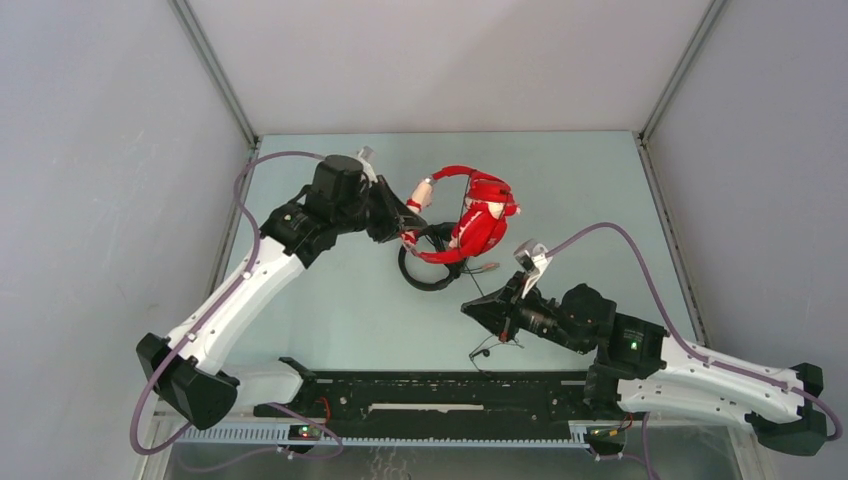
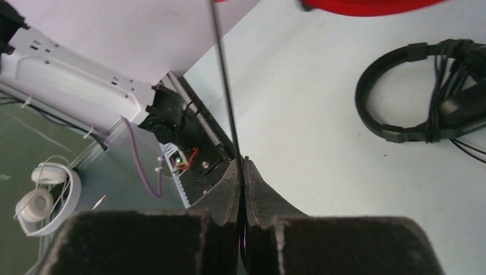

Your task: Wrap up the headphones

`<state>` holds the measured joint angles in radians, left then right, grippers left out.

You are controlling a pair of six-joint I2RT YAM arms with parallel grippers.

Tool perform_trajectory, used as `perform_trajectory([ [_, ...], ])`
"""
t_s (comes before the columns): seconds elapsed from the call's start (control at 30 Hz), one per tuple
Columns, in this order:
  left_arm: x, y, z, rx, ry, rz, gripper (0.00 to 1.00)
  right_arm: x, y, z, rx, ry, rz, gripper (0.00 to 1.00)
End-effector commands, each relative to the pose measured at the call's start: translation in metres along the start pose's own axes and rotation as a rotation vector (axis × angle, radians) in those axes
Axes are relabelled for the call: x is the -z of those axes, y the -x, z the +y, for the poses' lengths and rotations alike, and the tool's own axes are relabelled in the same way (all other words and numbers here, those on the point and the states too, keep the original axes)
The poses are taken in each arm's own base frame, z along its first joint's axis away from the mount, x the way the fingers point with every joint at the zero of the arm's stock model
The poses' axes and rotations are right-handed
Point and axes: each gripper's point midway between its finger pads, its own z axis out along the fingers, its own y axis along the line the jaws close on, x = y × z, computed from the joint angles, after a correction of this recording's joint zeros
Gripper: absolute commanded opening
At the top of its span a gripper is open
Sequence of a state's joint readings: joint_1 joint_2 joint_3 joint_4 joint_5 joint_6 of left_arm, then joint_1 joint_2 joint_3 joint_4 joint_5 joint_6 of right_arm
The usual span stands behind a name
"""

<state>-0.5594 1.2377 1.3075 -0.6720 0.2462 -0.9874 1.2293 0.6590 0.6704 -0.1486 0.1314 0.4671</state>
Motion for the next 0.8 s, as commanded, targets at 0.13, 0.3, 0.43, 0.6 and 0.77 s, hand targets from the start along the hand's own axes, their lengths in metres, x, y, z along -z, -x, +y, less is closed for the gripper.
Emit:
perform_trajectory([
  [0.13, 0.040, 0.011, -0.094, -0.038, -0.454, 0.015, 0.00, -0.004, -0.019, -0.039, -0.041, -0.080, -0.015, 0.08],
  [0.3, 0.044, 0.002, -0.098, -0.063, -0.491, 0.062, 0.00, -0.016, -0.014, -0.050, -0.050, -0.076, -0.049, 0.14],
  [0.43, 0.049, -0.003, -0.099, -0.072, -0.507, 0.074, 0.00, -0.026, -0.012, -0.059, -0.056, -0.077, -0.069, 0.16],
  [0.6, 0.060, -0.007, -0.102, -0.089, -0.529, 0.074, 0.00, -0.034, -0.015, -0.074, -0.067, -0.099, -0.096, 0.16],
  [0.77, 0.064, -0.009, -0.101, -0.099, -0.533, 0.069, 0.00, -0.040, -0.033, -0.084, -0.121, -0.089, -0.084, 0.22],
])
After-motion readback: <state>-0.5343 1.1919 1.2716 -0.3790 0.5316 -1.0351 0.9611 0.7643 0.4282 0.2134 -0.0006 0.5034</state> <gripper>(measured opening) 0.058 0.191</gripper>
